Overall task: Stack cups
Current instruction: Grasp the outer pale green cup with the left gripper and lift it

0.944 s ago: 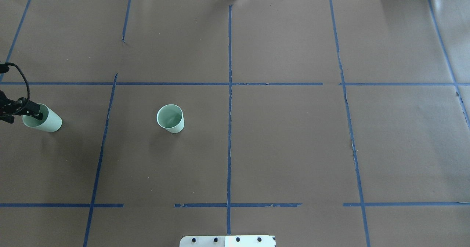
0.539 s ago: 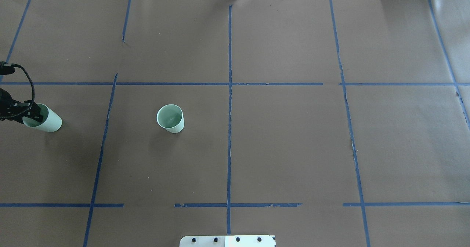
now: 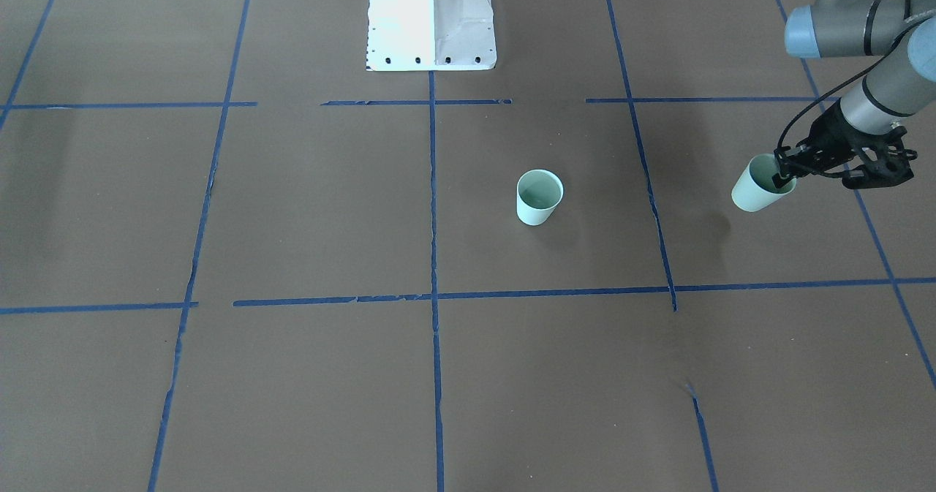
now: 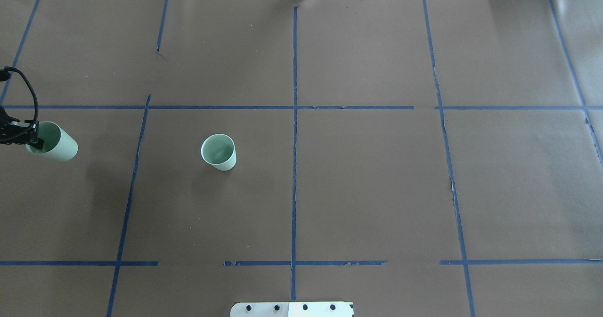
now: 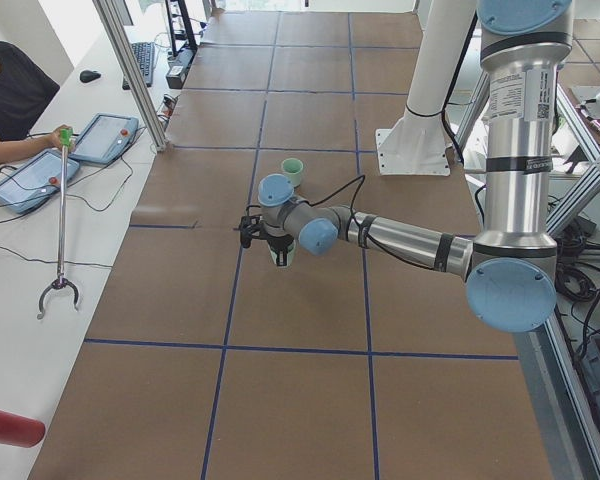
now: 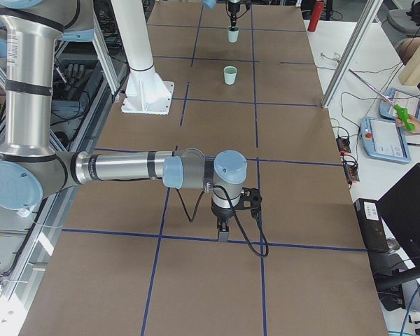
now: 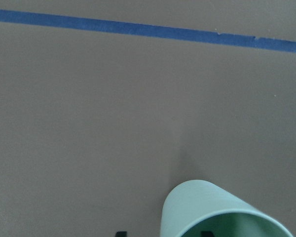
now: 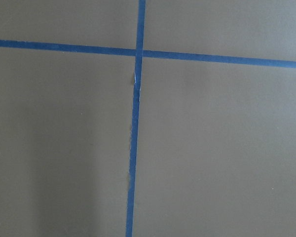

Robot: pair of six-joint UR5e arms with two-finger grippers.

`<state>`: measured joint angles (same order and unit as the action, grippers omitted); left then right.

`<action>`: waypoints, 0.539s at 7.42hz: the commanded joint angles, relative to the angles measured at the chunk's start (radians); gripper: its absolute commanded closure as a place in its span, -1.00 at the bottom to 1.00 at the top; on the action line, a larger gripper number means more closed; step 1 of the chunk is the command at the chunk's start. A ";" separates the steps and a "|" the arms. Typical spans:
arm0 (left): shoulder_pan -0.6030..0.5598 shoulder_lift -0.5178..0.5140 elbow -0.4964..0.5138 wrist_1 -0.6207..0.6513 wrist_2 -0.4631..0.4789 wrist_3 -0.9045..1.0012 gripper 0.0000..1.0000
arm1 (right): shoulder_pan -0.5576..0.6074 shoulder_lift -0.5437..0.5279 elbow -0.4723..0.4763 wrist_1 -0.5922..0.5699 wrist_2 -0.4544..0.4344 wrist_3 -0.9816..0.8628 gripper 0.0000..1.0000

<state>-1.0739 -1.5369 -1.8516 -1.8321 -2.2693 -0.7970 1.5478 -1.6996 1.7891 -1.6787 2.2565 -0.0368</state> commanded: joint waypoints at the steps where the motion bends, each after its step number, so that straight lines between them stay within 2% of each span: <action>1: -0.105 -0.164 -0.168 0.462 -0.003 0.080 1.00 | 0.000 0.000 0.001 0.001 0.000 0.000 -1.00; 2: -0.106 -0.301 -0.181 0.641 -0.009 0.065 1.00 | 0.000 0.000 0.001 -0.001 0.000 0.000 -1.00; 3: -0.080 -0.365 -0.176 0.669 -0.082 -0.047 1.00 | 0.000 0.000 0.000 -0.001 0.000 0.000 -1.00; 4: 0.013 -0.403 -0.167 0.621 -0.091 -0.180 1.00 | 0.000 0.000 0.000 0.001 0.000 0.000 -1.00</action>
<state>-1.1369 -1.8666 -2.0221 -1.2190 -2.3275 -0.8383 1.5478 -1.6996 1.7894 -1.6792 2.2565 -0.0368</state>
